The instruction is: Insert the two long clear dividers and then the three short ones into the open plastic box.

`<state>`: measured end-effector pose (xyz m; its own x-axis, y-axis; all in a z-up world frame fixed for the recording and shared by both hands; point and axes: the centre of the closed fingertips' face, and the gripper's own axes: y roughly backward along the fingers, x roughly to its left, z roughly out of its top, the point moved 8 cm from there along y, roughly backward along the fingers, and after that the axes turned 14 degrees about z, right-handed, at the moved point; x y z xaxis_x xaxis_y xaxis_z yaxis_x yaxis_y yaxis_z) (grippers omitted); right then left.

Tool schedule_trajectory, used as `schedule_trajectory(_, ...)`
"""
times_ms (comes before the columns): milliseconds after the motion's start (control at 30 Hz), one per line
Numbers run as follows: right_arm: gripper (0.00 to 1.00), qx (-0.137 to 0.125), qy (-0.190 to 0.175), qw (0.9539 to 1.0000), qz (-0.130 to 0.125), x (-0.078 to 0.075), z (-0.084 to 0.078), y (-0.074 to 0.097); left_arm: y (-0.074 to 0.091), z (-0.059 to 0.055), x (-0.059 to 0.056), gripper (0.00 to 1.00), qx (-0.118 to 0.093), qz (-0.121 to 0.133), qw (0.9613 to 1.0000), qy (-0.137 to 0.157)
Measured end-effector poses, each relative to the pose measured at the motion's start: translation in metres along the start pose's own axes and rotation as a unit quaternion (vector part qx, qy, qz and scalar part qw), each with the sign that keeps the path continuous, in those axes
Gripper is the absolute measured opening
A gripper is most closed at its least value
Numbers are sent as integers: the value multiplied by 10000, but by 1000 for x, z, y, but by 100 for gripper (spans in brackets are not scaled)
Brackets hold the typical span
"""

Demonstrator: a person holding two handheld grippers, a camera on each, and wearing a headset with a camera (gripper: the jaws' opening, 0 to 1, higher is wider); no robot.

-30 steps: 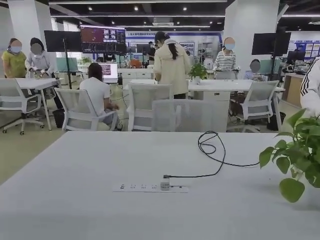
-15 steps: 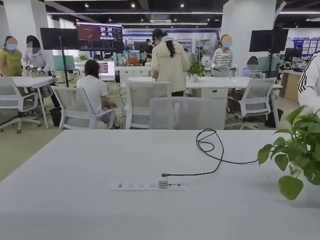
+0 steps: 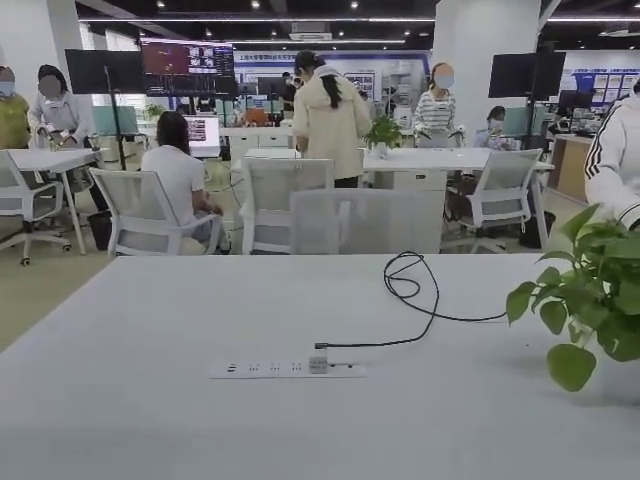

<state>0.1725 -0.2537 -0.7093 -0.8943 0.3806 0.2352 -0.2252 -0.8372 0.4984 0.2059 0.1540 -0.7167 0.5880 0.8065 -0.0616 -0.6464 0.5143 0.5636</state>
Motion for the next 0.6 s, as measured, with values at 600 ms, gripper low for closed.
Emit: schedule_trajectory(600,87,-86,-114,9999,-66,-1,-1,-1,-18,-17,42,82,988,801,9914,316)
